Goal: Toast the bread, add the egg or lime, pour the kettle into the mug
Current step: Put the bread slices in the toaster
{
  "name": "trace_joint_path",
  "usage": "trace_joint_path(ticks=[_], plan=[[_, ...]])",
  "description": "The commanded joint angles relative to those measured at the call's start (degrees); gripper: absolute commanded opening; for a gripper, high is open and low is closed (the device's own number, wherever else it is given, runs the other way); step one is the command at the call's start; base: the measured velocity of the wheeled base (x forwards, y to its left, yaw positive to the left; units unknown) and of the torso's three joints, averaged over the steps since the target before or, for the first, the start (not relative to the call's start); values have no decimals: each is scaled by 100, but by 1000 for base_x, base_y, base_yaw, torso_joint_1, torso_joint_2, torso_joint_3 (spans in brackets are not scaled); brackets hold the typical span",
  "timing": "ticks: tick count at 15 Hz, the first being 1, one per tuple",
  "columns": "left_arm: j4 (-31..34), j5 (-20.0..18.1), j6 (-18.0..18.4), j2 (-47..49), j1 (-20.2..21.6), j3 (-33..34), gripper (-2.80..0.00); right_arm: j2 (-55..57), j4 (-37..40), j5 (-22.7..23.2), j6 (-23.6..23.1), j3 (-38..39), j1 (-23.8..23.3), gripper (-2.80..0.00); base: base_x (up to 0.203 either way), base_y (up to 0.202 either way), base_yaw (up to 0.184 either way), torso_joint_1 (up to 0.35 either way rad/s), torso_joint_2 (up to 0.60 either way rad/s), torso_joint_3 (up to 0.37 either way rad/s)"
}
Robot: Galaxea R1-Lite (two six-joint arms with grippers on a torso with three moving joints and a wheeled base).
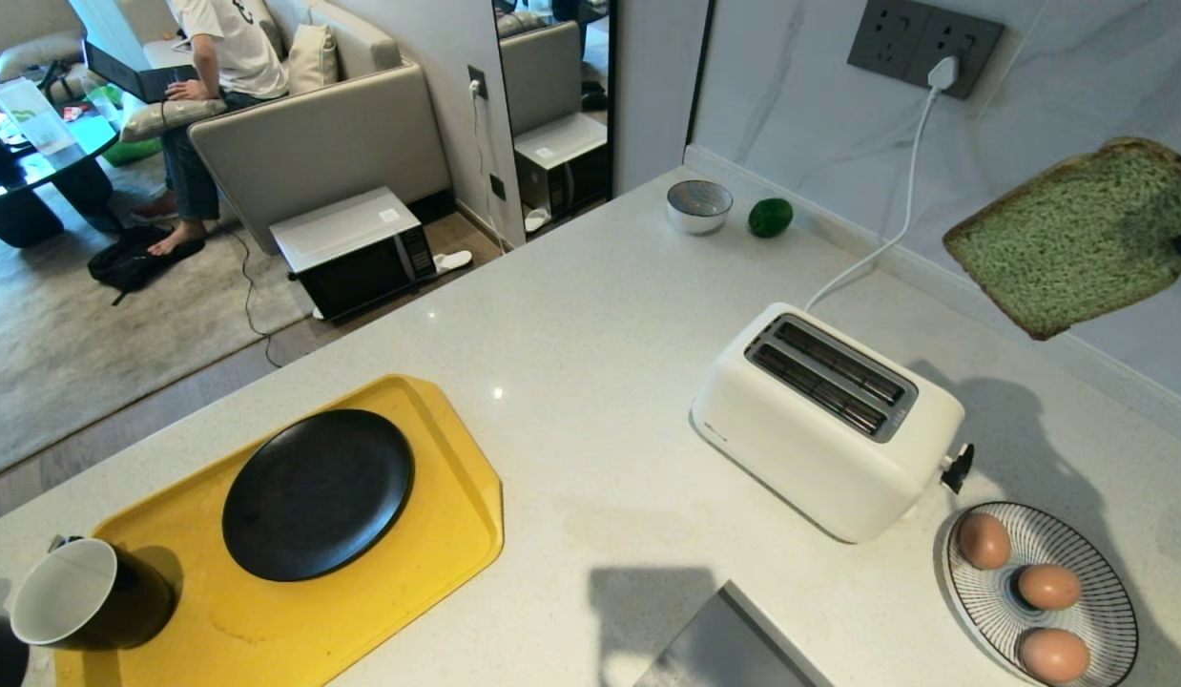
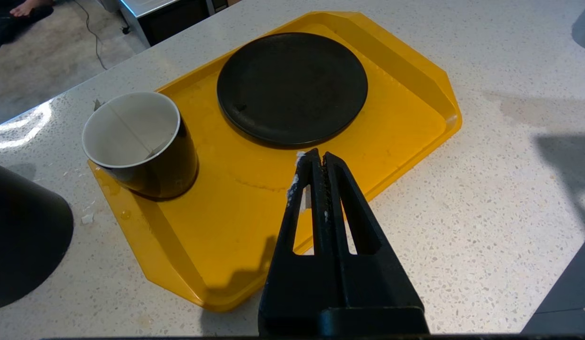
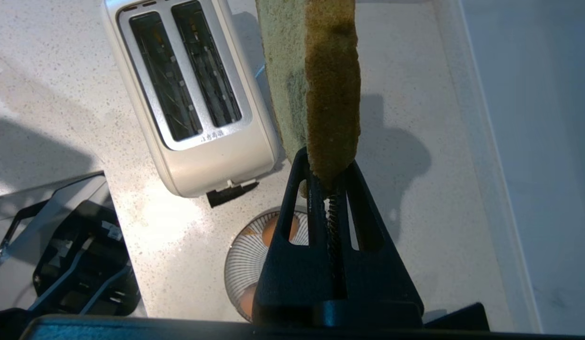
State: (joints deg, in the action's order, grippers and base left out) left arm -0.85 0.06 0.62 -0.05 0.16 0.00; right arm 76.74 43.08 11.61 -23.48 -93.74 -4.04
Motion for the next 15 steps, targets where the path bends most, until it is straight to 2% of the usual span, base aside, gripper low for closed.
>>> trace_joint_path(ticks=[1,9,15], plan=[[-3,2,-1,5,2,0,-280,438,37,3,0,-188,158,-280,0,0,0,0,0,0],[-3,2,-1,5,2,0,-280,912,306,-138,85,-294,1041,-280,0,0,0,0,0,0],[-3,2,-1,5,2,0,-280,1169,305,-141,107,-153,1090,-280,0,0,0,0,0,0]])
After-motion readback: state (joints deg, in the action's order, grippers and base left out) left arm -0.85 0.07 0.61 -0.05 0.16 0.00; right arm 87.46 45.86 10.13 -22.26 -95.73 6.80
